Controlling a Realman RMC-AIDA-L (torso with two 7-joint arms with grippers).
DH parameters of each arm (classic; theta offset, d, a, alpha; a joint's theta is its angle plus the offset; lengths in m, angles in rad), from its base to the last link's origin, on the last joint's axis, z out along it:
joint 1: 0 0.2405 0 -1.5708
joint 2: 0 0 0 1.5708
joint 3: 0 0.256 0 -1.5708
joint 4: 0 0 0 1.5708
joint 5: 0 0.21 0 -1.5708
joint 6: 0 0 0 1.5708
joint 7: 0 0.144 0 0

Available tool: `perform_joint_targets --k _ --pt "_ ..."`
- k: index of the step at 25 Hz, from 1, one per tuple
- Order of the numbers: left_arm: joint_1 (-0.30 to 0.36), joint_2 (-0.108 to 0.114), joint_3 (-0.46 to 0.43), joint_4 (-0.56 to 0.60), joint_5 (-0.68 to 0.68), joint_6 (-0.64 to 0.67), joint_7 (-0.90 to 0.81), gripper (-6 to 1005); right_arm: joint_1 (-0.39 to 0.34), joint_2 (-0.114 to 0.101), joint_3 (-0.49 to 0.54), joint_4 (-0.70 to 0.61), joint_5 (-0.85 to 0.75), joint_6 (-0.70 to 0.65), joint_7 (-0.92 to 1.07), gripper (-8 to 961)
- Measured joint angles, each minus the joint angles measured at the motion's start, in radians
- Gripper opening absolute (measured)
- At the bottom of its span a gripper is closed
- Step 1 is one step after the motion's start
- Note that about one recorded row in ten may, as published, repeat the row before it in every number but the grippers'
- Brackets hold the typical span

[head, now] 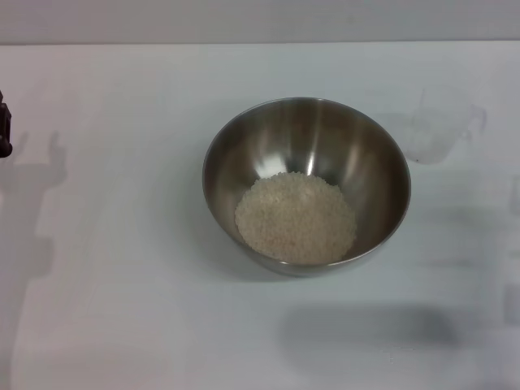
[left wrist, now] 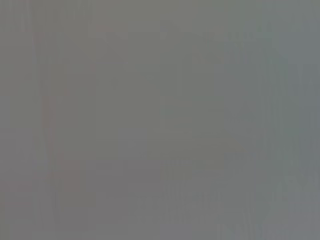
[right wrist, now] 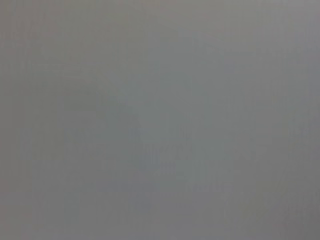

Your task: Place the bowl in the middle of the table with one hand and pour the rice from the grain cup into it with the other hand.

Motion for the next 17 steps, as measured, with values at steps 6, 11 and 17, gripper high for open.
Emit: perform_joint_targets --k 6,11,17 --pt "0.01 0.0 0.022 -0.003 0.0 0.03 0.001 450 0.012 0.0 -0.024 -0.04 -0.023 -0.067 0.019 412" --pt "0.011 0.0 0.022 0.001 -0.003 0.046 0.01 449 -0.007 0.002 -0.009 -0.044 -0.018 -0.105 0.014 411" --pt "0.007 0.002 0.015 0.002 -0.007 0.045 0.011 449 -0.033 0.002 0.019 -0.057 -0.004 -0.131 0.02 411"
